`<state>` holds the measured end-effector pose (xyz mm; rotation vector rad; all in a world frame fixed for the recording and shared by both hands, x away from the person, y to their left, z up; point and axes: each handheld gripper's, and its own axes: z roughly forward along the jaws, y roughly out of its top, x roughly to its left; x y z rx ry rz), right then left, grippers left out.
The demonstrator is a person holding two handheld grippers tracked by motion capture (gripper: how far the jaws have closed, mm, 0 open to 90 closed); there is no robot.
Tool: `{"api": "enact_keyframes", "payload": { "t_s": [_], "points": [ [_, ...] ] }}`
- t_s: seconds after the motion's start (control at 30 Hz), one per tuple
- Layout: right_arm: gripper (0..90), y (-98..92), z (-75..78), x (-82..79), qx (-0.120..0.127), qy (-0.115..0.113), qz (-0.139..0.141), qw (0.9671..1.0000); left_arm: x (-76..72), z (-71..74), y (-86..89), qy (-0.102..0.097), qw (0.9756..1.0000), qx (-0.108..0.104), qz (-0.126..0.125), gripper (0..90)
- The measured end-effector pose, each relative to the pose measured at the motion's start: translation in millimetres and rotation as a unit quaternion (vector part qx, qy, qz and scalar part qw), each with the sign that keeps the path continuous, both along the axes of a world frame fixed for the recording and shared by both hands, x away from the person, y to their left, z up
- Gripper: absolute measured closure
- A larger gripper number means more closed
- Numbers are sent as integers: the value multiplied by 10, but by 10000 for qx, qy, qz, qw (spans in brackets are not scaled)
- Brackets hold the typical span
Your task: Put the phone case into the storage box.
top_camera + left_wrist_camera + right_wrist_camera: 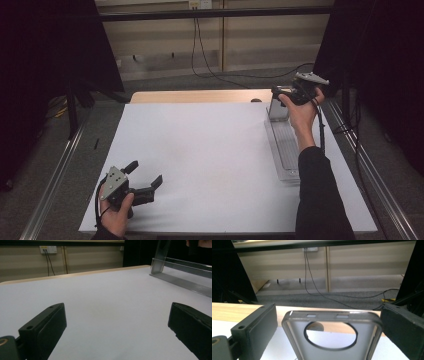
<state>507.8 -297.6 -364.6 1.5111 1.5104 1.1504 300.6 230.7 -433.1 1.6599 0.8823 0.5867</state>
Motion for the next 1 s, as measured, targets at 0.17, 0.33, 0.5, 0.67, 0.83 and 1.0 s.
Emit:
{"api": "enact_keyframes", "payload": {
  "t_s": [0.17,0.33,0.5,0.67,0.83,1.0],
  "points": [
    [13,-43,8,9,7,-69,-31,10000,14,-5,-2,23,10000,-36,47,18],
    [12,-28,54,-23,-23,-143,15,9999,4,3,-8,-9,10000,-11,7,18],
    [12,-14,102,-53,-10,-250,65,9997,0,6,-8,-10,10000,-23,5,18],
    [3,1,111,-82,-79,-235,81,9997,-8,6,2,-27,10000,-18,-13,18],
    [2,39,148,-120,-124,-274,136,9995,-22,17,7,-65,10000,-24,-39,18],
    [0,31,163,-167,-152,-247,129,9995,-36,23,9,-74,9999,-66,-24,18]
  ]
}}
